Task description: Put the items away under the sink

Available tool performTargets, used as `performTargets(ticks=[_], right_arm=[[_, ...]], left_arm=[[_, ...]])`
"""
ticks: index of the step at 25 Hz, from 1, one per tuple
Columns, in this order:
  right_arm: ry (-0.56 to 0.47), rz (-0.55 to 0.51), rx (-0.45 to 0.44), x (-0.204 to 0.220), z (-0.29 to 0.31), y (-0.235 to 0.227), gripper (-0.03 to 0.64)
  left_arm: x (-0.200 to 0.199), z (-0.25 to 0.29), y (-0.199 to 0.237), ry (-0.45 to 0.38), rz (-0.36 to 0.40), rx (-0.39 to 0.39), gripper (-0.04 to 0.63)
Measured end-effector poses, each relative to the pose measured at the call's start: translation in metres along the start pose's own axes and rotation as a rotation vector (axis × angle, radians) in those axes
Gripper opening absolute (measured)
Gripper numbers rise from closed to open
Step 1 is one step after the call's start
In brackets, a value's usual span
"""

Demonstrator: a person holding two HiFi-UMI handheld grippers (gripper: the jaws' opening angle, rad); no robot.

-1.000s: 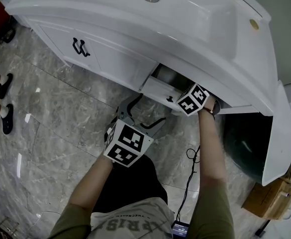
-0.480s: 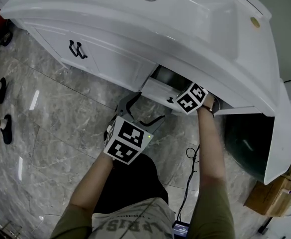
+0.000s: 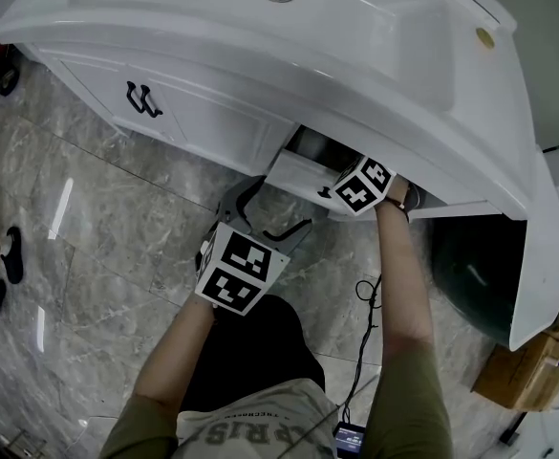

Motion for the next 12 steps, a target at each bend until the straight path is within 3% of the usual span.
performTargets(ticks=[12], right_arm=[[-0.062, -0.008, 0.054, -0.013, -0.018, -0.003, 0.13]], left_arm=[[-0.007, -0.01, -0.015, 0.028, -0.024, 0.0, 0.396]])
Point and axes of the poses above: the fingertips, and each gripper's own axes: z forward along the fingers, y to its left, x out of its underside, the point moved 4 cm from there along -z, backward along the fingers, and after that the axes turned 14 degrees about -y, right-handed, at the moved point
